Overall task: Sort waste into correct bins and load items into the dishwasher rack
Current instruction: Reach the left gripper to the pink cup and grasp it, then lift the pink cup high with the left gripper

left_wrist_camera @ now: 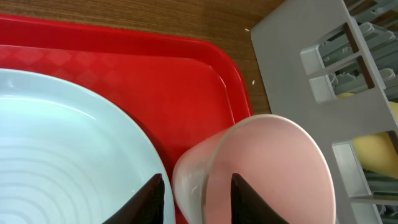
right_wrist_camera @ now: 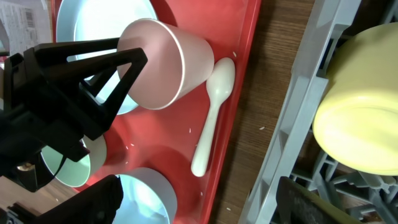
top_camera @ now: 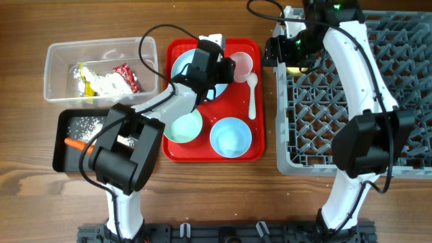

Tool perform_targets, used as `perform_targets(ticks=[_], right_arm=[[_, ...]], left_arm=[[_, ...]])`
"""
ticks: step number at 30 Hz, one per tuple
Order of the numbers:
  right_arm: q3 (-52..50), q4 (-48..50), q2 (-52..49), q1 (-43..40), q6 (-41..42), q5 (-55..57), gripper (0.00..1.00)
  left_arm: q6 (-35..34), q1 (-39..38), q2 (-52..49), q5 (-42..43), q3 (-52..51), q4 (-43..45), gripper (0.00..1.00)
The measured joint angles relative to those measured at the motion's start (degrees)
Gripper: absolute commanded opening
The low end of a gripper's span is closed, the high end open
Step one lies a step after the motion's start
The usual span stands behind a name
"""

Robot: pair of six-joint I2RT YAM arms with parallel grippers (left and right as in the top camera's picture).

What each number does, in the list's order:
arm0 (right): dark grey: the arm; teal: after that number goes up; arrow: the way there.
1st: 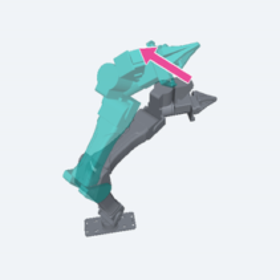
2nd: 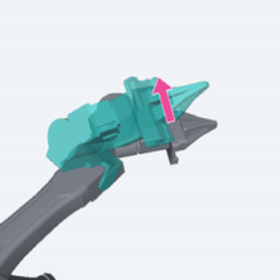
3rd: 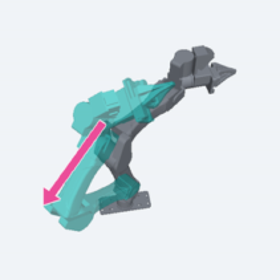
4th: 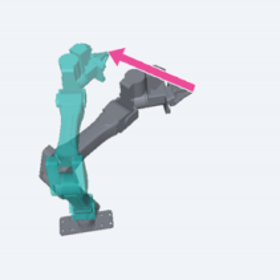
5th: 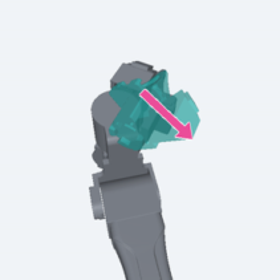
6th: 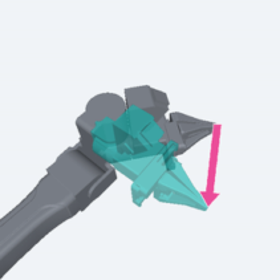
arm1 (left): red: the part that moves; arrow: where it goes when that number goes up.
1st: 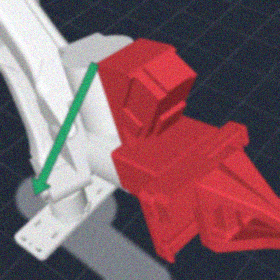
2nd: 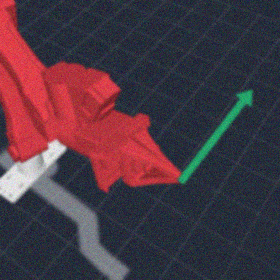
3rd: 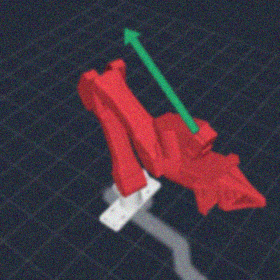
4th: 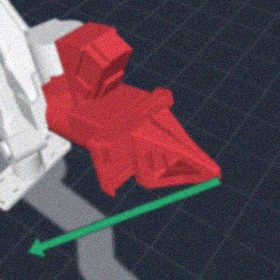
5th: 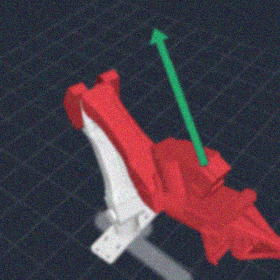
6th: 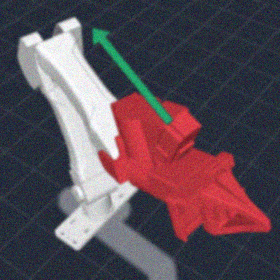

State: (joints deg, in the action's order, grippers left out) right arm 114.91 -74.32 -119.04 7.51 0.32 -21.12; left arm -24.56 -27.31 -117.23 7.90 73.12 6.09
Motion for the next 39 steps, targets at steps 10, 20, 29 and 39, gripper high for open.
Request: perform_targets(ticks=[10,20,29,39], right_arm=[[0.0,0.0,0.0,0.0,0.0,0.2,0.82],[0.0,-0.02,0.0,0.0,-0.02,0.2,0.86],[0.0,-0.94,0.0,-2.36,-4.85,-8.24,0.87],[0.0,-5.7,0.0,-6.58,-30.51,-42.97,0.91]], left_arm=[[-0.15,0.0,0.0,-0.17,0.0,0.02,0.04],[0.0,0.28,0.24,-0.39,0.0,0.37,0.04],[0.87,11.87,15.08,16.48,-0.04,-5.62,0.04],[-1.95,36.83,21.79,60.72,0.2,-5.2,0.04]])
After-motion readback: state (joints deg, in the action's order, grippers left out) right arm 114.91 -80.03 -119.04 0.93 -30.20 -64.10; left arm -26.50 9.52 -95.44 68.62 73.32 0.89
